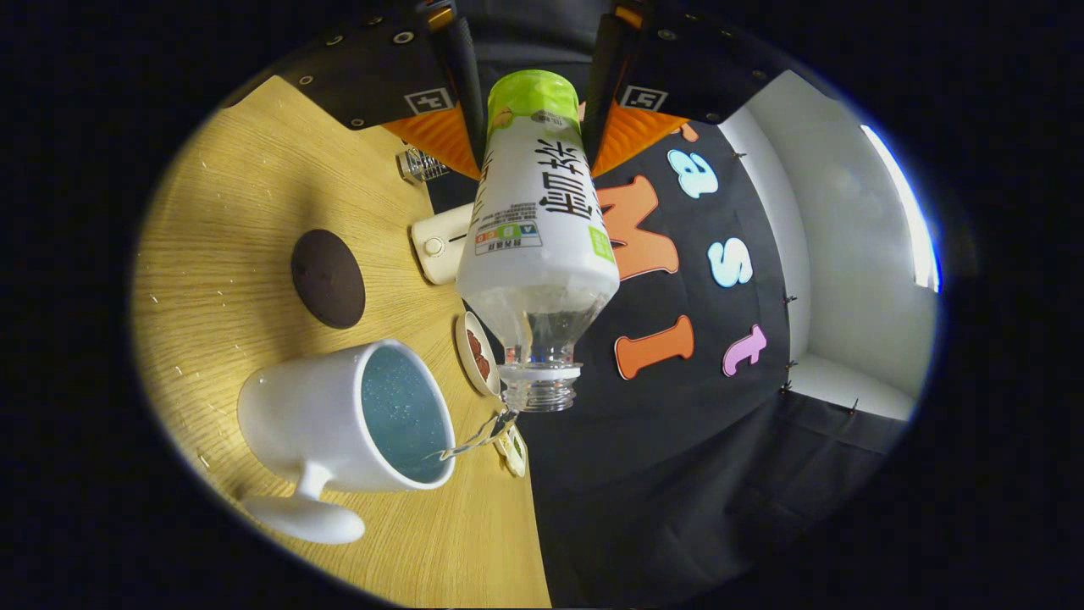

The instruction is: Take the bottle from table, then pour the juice into the cup, finally place the bottle on the coaster

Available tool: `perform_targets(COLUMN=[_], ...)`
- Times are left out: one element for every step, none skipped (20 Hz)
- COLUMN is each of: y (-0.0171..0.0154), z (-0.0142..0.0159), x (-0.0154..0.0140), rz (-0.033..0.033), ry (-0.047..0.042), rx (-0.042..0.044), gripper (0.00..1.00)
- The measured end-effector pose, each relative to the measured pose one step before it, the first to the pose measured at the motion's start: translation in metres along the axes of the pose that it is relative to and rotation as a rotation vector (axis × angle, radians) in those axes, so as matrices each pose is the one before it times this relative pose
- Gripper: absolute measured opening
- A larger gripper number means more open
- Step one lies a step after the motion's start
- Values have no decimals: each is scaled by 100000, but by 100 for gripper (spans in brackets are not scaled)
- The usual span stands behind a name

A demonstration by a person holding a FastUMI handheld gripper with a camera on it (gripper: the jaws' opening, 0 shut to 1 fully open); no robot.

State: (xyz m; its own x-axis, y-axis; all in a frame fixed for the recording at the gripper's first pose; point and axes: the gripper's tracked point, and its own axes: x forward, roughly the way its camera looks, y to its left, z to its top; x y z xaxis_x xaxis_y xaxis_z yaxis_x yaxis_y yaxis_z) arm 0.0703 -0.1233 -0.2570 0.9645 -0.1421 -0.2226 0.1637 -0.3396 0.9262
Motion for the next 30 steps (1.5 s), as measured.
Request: perform_targets(y=[186, 69, 45, 67, 65, -47, 160, 63, 21, -158, -62, -138, 145, -49, 210, -22, -72, 59, 152, 131, 88, 49, 124, 51, 126, -4, 143, 14, 161, 68], z=[-30, 43, 41, 24, 37, -40, 42, 37, 3, 29, -70, -84, -90, 28, 28, -27, 36, -47, -94, -42, -126, -31, -11, -42, 42, 2, 80, -35, -34, -46], x=[40, 116, -40, 45, -65, 53, -13, -36, -16, 56, -100, 79, -48, 13, -2, -20, -117, 13, -49, 52, -33, 43, -25, 32, -24, -9, -49, 51, -21, 52], rz=[-29, -9, -193, -106, -256, -36, -106, -76, -168, -460, -541, -325, -217, -267, -120, -336, -319, -304, -235, -13, -13, 73, 106, 126, 245, 107, 134, 141, 160, 358], ry=[94, -115, -39, -187, -52, -130, -161, -59, -116, 113, 166, 200, -2, -42, 59, -99, 39, -220, 119, -64, 254, -21, -196, -5, -151, -79, -321, -187, -247, -108], rx=[482, 373, 359, 432, 501, 410, 538, 334, 300, 404, 559, 412, 553, 766, 706, 1036, 978, 1084, 1118, 1015, 865, 883, 873, 837, 667, 623, 985, 747, 1012, 850], gripper=[56, 56, 56, 56, 56, 56, 56, 56, 56, 56, 56, 56, 56, 56, 56, 56, 56, 56, 56, 57, 56, 56, 56, 56, 56, 57, 56, 56, 57, 57])
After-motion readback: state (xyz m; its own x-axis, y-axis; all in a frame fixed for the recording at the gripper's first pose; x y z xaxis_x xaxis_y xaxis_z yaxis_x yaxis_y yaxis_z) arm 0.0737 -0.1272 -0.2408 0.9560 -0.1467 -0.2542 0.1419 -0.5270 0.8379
